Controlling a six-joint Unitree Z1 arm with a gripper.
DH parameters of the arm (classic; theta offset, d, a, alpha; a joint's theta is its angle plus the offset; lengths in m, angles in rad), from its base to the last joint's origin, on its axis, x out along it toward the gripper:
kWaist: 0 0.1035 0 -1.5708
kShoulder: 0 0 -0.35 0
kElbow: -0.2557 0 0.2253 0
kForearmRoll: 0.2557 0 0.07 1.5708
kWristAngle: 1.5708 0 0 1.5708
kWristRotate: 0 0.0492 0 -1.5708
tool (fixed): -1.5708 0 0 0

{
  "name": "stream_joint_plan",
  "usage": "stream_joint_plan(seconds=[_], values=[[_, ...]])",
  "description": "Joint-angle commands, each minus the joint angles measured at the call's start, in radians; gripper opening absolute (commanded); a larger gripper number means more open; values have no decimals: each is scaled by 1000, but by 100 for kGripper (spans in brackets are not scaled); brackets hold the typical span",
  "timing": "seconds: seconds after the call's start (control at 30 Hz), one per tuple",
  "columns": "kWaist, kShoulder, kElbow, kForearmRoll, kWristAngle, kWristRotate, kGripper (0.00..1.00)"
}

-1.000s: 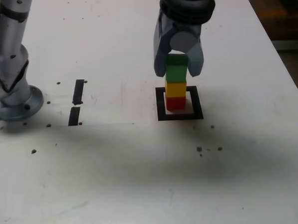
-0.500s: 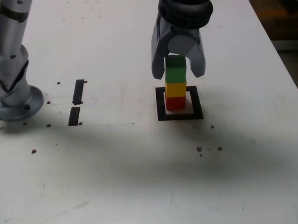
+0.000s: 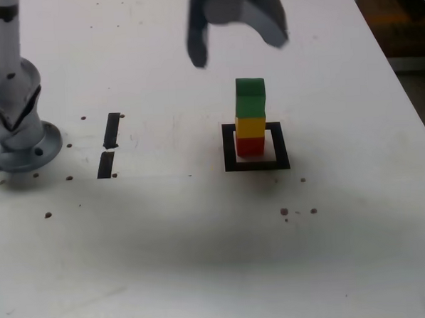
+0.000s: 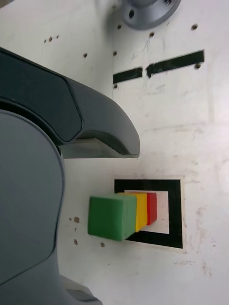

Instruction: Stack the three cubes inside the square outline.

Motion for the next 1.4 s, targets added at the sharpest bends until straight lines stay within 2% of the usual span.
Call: stream_joint_plan(seconds=[0.0,0.17,0.33,0.63,0.87,1.37], values=[[-1,-83,31,12,6,20,100],[19,-188,149,9,14,59,100],[49,-223,296,-9,13,81,100],[113,-240,574,-193,-38,82,100],[143,-266,677,-281,-48,88,100],[237,-276,810,-387,-64,139,100]])
